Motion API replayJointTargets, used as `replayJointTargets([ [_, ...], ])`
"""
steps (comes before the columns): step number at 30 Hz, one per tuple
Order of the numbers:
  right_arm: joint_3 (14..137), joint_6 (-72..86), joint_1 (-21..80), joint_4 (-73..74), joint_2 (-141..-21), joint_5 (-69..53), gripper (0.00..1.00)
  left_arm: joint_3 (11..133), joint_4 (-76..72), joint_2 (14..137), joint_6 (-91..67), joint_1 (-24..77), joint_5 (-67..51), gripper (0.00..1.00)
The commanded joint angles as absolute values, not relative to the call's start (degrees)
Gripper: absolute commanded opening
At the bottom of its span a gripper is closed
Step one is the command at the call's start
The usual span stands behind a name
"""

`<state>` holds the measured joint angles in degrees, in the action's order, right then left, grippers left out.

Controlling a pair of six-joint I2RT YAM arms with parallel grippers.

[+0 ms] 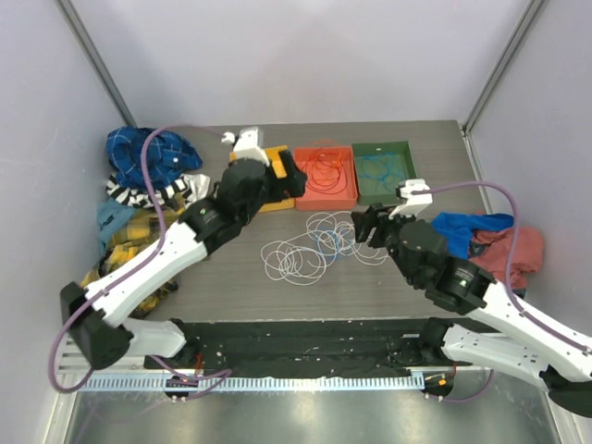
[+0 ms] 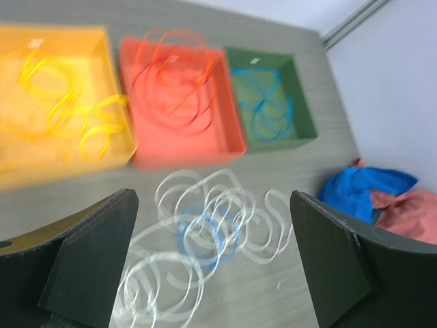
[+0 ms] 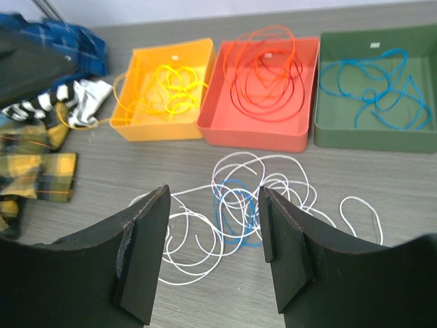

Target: Untangle the cables

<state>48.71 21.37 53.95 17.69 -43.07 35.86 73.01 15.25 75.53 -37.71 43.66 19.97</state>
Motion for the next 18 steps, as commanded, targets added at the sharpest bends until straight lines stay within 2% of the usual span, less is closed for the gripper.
replayJointTargets([
  [1, 51.1, 26.3, 54.1, 14.9, -48.5, 37.8, 0.63, 64.4, 27.8, 67.8, -44.6, 46.7, 32.9, 1.0],
  [8, 54.8, 26.5, 53.7, 15.1, -61.0, 36.0, 0.62, 55.4, 40.7, 57.8, -52.9, 46.7, 38.1, 1.0],
  [10, 54.8, 27.4, 52.9, 14.9, -65.4, 34.4, 0.58, 53.4, 43.3, 55.5, -54.6, 46.7, 38.4, 1.0],
  [18, 53.6, 30.9, 51.0, 8.1, -79.3, 29.2, 0.52, 44.2, 43.7, 40.6, -57.3, 46.6, 37.0, 1.0],
])
